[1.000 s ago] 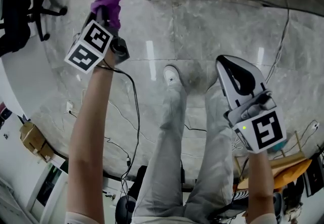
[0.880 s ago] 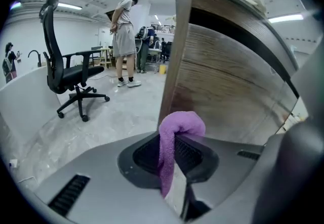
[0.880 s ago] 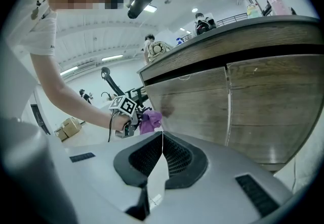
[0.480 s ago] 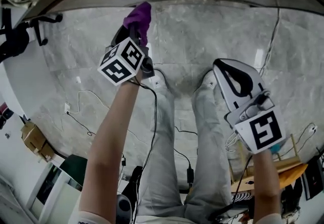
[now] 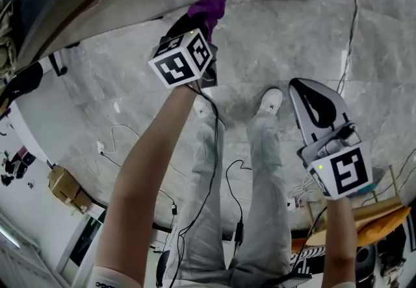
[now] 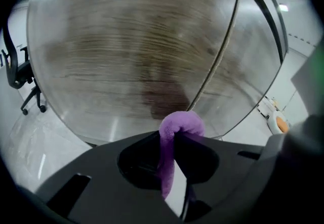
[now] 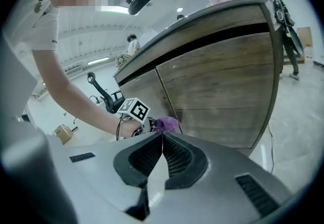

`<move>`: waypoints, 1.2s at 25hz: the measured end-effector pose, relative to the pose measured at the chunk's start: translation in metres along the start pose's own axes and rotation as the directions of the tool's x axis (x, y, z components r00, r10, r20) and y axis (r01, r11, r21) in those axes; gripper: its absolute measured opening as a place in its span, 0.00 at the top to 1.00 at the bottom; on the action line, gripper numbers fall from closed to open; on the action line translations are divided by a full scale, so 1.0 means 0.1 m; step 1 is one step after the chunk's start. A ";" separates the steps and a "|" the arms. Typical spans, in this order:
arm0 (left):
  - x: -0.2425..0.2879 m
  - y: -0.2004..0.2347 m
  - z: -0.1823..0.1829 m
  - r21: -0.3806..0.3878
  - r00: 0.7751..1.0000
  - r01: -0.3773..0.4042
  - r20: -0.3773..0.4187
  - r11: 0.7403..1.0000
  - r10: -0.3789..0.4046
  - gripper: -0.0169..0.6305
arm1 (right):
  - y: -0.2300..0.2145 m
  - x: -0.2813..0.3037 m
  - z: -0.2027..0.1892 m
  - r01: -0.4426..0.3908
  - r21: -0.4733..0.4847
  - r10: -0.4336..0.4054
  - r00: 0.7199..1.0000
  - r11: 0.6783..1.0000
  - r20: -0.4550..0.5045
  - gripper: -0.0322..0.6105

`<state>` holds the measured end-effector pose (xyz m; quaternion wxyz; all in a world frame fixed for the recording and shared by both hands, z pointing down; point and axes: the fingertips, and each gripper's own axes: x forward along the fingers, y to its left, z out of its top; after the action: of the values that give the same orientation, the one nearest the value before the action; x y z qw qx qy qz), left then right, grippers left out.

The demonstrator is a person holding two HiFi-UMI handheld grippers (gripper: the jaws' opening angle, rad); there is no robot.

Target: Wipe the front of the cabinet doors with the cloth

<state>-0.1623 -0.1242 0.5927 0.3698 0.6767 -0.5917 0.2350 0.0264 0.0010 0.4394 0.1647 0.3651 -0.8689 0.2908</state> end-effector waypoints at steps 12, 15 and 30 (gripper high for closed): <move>0.32 0.35 0.11 0.021 1.000 0.024 -0.012 0.999 -0.024 0.88 | 0.05 0.05 -0.49 0.122 0.084 -0.124 0.992 0.989 0.015 0.91; 0.27 0.69 0.16 0.019 1.000 0.019 -0.022 1.000 -0.018 0.88 | 0.29 0.23 -0.44 0.118 0.065 -0.119 0.993 0.991 0.008 0.91; 0.02 2.35 0.10 0.054 0.997 -0.064 -0.049 0.997 0.066 0.88 | 1.02 1.02 -0.36 0.084 0.032 -0.084 0.996 0.996 0.019 0.91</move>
<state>-0.3921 -0.1390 0.6401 0.3589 0.6604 -0.5976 0.2793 -0.1148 0.0259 0.4787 0.1621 0.4068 -0.8498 0.2935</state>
